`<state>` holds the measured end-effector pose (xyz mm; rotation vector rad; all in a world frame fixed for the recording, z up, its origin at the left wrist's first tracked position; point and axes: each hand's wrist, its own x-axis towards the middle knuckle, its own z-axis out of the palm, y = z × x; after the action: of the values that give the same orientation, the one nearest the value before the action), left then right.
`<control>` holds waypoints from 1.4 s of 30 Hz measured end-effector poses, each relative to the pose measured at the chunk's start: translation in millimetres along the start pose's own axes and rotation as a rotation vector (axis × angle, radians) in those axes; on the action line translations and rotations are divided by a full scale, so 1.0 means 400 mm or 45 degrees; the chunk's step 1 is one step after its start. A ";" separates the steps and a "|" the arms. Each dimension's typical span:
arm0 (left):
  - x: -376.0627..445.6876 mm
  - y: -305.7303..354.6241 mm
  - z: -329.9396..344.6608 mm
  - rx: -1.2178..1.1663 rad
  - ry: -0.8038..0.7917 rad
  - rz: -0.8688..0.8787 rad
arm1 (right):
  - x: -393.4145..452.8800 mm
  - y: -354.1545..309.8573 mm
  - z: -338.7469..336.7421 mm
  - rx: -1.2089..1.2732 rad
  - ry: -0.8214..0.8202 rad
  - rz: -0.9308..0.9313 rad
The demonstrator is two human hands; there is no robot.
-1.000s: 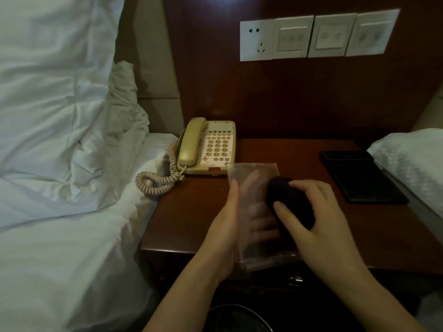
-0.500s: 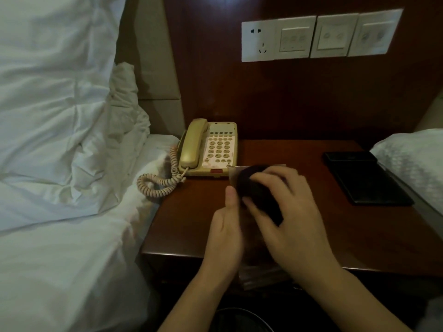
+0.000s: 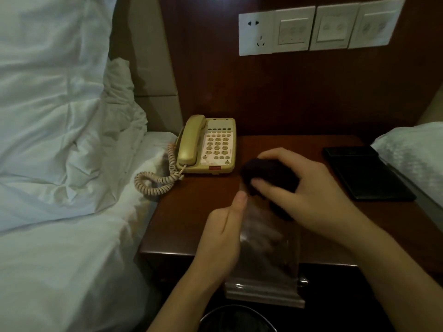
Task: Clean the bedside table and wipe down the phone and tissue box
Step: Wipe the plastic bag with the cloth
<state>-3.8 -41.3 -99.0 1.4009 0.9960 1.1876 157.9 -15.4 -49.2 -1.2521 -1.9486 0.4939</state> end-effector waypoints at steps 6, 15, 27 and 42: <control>0.003 0.001 -0.004 -0.050 -0.082 -0.105 | -0.004 0.049 -0.072 0.242 -0.106 0.187; -0.002 -0.008 -0.002 0.232 -0.217 0.000 | -0.003 0.024 -0.009 0.262 -0.121 0.033; 0.031 0.008 -0.029 -0.034 0.142 -0.031 | -0.051 0.094 -0.022 0.447 0.159 0.362; 0.029 -0.019 -0.019 0.188 0.325 -0.013 | -0.082 0.024 0.119 -0.178 0.141 -0.080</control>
<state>-9.1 -27.7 -104.8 1.3776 1.2898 1.3308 135.2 -36.7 -98.8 -1.2721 -1.9492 0.2550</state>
